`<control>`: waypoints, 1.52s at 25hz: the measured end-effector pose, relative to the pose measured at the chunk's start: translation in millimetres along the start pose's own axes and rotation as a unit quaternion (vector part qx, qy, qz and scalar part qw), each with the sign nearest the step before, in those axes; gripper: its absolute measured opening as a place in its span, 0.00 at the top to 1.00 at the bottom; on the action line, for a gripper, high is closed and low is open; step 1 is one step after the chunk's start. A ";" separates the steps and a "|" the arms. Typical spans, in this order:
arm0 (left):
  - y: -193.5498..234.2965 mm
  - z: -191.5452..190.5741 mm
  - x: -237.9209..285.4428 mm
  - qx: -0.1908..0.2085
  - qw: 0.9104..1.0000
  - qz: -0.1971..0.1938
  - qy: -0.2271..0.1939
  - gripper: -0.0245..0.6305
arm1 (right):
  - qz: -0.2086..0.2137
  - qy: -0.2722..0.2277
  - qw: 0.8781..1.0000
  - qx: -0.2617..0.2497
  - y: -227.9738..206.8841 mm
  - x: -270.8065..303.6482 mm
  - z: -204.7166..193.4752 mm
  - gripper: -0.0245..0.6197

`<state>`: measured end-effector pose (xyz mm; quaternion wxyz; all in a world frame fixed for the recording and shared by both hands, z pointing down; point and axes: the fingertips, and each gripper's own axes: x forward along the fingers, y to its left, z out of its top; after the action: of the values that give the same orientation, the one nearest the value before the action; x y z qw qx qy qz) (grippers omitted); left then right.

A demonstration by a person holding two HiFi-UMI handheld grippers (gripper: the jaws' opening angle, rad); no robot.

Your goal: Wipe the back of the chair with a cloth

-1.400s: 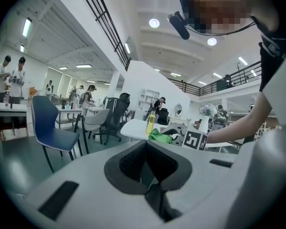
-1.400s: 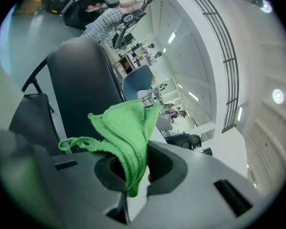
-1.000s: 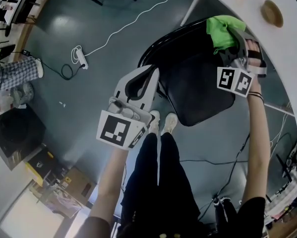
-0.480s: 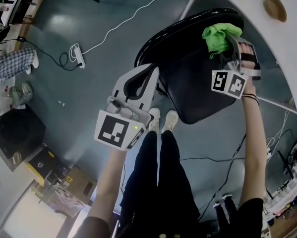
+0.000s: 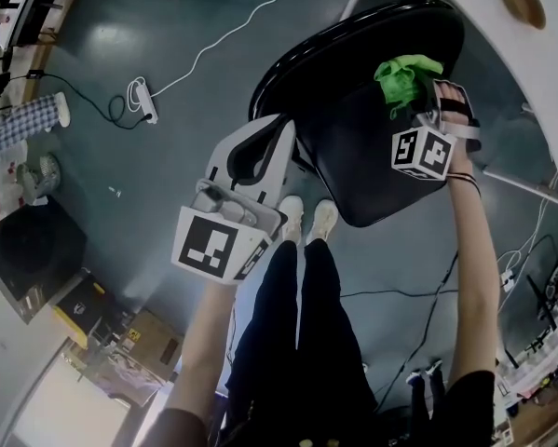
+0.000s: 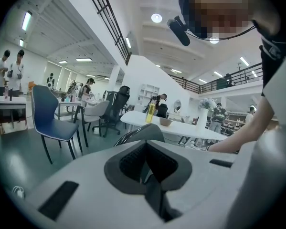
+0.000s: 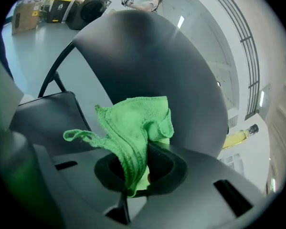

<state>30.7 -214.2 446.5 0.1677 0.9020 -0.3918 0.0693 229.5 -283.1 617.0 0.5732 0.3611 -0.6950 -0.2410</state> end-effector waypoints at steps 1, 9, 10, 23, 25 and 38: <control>0.4 -1.4 0.1 -0.001 1.000 0.000 0.001 0.95 | 0.008 0.003 1.000 0.001 6.2 2.1 -1.8 0.90; 1.3 -10.9 -4.8 0.001 1.000 0.004 0.007 0.95 | 0.037 0.009 0.999 0.004 37.9 1.6 -2.1 0.90; 1.4 -11.7 -6.2 0.001 1.000 0.005 0.007 0.95 | 0.036 0.008 0.999 0.005 37.6 -0.6 -0.6 0.90; 7.0 9.4 -41.4 0.013 0.999 0.044 -0.013 0.95 | -0.027 -0.046 0.991 0.123 -9.3 -70.3 44.1 0.90; 5.0 15.0 -51.2 0.017 0.998 0.051 -0.016 0.95 | -0.033 -0.059 0.985 0.156 -14.7 -89.3 54.1 0.90; -35.2 80.0 -111.1 0.025 0.997 0.046 -0.055 0.95 | -0.080 -0.141 0.923 0.348 -77.6 -235.3 110.0 0.90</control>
<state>-20.0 -144.4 334.5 0.1201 0.8893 -0.4398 0.0370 159.6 -157.1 387.4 0.2859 0.5546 -0.7776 -0.0776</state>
